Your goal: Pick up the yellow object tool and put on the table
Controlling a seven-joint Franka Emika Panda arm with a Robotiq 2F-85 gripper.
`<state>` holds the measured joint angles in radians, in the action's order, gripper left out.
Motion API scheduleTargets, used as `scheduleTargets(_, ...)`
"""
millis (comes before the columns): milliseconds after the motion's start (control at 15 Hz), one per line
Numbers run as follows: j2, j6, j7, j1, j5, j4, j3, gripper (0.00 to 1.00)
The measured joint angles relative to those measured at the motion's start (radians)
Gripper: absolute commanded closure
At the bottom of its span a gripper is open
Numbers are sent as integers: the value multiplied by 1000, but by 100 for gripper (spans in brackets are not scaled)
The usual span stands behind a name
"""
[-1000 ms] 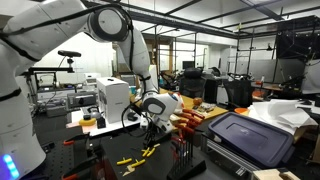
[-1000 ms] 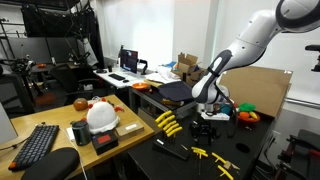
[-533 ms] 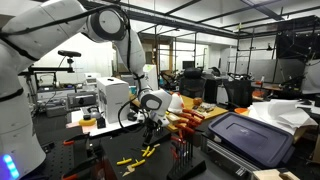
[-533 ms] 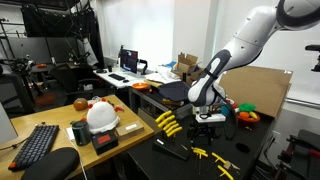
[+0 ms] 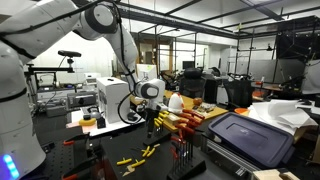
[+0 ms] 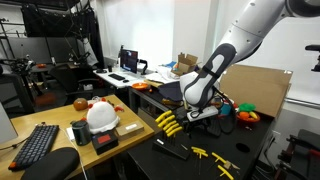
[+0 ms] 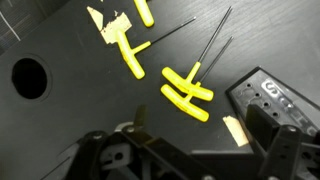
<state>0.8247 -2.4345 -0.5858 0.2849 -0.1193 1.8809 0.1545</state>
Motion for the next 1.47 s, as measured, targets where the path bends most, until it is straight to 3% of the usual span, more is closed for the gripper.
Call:
scheduleTargets(267, -55, 16, -163, 96, 142, 2, 73, 0)
scheduleTargets(533, -94, 55, -279, 127, 251, 1, 80, 0)
scheduleTargets(1000, -147, 107, -384, 128, 360, -2, 78, 0)
scheduleTargets(1467, -203, 111, -385, 87, 384, 0, 69, 0)
